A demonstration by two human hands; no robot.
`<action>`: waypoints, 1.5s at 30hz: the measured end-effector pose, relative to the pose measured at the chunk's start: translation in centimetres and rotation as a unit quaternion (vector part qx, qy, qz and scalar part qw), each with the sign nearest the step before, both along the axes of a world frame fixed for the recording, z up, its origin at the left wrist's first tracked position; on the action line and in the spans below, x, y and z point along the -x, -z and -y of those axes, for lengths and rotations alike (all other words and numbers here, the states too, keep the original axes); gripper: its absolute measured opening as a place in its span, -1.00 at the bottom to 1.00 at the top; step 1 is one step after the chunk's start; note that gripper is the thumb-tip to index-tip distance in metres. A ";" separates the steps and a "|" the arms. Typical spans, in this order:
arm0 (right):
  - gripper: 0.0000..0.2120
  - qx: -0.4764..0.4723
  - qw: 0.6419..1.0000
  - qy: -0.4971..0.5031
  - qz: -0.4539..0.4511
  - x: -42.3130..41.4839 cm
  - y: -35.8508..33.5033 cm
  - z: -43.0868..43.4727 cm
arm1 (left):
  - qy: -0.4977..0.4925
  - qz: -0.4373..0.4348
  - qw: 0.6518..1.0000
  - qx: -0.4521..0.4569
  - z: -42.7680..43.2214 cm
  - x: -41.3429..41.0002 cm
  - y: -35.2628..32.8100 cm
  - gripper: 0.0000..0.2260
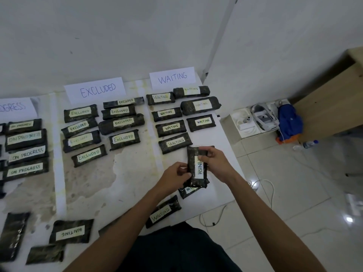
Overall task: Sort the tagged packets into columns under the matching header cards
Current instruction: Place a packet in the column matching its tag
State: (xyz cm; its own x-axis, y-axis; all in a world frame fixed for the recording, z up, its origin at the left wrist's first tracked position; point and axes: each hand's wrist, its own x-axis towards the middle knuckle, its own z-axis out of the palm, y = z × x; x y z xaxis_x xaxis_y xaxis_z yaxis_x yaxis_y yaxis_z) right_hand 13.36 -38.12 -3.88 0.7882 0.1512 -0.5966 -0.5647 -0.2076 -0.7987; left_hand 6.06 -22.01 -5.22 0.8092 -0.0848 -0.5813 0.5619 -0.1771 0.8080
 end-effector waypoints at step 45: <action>-0.47 0.108 0.846 -0.397 0.339 12.7 -0.2 -33.1 | -0.258 0.036 0.949 -0.176 -29.1 16.2 -2.5 -0.73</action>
State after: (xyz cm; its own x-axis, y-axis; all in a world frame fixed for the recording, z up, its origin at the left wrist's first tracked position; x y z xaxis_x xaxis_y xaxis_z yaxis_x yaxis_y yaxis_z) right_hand 0.69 -5.06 -3.70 0.6613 0.7389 -0.1293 0.3948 -0.4894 -0.7776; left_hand -10.14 7.07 -2.76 0.7294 0.5227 -0.4412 0.5926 -0.1608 0.7892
